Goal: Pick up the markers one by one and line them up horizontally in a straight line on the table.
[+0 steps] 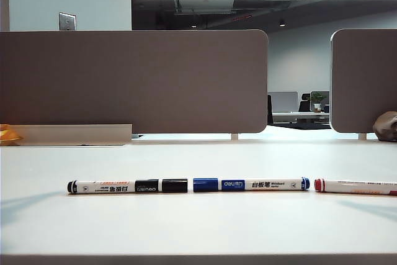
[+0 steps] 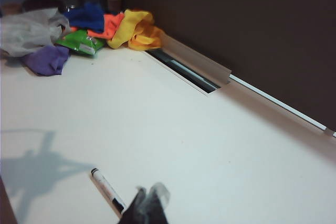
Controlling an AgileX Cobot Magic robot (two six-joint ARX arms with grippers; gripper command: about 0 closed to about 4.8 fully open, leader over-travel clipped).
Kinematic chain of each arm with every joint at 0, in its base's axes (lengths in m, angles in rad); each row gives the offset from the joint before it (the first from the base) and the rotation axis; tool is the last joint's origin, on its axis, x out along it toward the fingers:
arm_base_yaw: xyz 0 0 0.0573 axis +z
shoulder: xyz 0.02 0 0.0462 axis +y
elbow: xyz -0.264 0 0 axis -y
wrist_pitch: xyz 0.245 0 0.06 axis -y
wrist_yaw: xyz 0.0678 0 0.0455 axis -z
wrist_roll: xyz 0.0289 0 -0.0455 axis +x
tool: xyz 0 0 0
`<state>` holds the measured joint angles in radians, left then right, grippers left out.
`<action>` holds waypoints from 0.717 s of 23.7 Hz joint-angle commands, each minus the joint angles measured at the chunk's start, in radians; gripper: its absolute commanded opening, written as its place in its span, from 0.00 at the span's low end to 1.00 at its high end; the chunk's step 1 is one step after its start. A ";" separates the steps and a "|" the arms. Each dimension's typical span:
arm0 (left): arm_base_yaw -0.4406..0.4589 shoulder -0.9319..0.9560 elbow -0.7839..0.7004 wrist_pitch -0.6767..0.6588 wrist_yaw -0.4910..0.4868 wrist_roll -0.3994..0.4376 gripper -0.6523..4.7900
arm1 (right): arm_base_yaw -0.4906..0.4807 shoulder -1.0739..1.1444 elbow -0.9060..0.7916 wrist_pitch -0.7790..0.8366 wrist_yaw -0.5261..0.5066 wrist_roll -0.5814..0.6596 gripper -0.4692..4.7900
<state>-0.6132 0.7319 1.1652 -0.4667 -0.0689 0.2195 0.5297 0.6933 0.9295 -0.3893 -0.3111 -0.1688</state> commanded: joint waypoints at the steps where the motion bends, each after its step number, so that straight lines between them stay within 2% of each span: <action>1: 0.001 -0.148 -0.116 -0.002 -0.090 -0.080 0.11 | -0.004 -0.124 -0.124 0.164 0.006 0.085 0.08; 4: 0.001 -0.287 -0.218 -0.002 -0.157 -0.155 0.11 | -0.004 -0.237 -0.230 0.241 0.051 0.125 0.08; 8: 0.001 -0.439 -0.318 -0.003 -0.225 -0.193 0.11 | -0.004 -0.365 -0.329 0.267 0.115 0.150 0.08; 13: 0.001 -0.525 -0.421 -0.012 -0.225 -0.193 0.11 | -0.003 -0.449 -0.401 0.266 0.135 0.151 0.08; 17: 0.001 -0.538 -0.495 -0.027 -0.172 -0.194 0.11 | -0.003 -0.491 -0.454 0.259 0.137 0.169 0.08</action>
<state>-0.6136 0.1951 0.6922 -0.4942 -0.2790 0.0280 0.5262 0.2146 0.4931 -0.1398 -0.1791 -0.0120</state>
